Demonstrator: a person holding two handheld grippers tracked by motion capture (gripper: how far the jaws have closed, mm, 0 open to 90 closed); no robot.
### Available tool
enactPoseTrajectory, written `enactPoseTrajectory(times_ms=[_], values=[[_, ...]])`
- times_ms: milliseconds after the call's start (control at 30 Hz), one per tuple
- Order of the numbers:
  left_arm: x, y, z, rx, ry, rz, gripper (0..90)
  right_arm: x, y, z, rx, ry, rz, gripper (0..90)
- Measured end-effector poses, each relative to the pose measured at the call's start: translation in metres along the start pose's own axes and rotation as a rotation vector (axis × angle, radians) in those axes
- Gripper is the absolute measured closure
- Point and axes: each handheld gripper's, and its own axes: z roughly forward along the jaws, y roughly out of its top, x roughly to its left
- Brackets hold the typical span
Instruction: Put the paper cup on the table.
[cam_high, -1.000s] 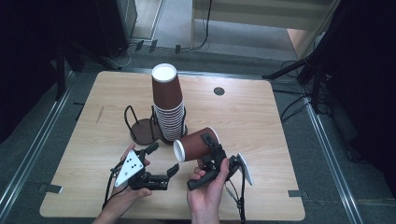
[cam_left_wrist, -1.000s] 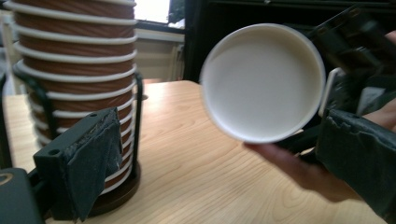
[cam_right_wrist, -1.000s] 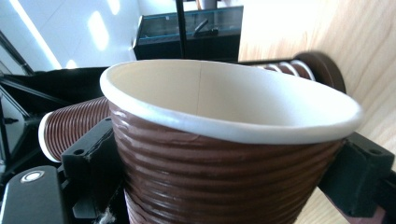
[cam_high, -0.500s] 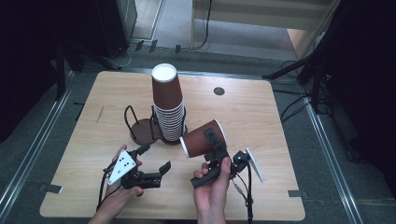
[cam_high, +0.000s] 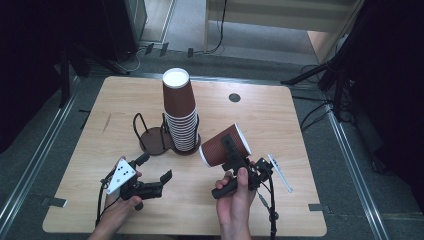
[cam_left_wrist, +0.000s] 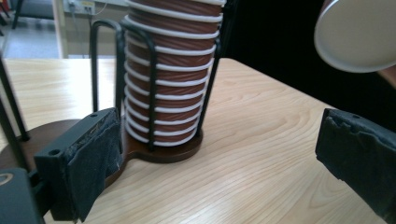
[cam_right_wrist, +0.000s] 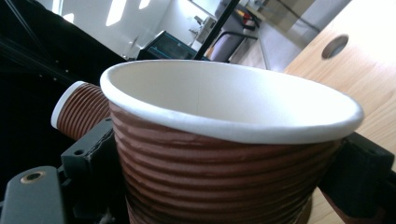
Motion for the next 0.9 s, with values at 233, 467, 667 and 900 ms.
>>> enactPoseTrajectory(times_ms=[233,467,667,900], values=[[0.010,-0.002,-0.008,0.022,0.037,-0.003,1.3,0.000,0.003,0.000,0.000,-0.030,-0.143,12.1],[0.018,-0.005,-0.017,0.040,0.061,0.007,1.4,-0.002,0.006,0.000,0.011,-0.046,-0.200,12.1],[0.027,-0.007,-0.029,0.053,0.085,0.014,1.3,-0.006,0.013,0.002,0.013,-0.075,-0.270,12.1],[0.041,-0.009,-0.045,0.051,0.124,0.005,1.4,-0.007,0.019,0.002,0.003,-0.076,-0.335,12.0]])
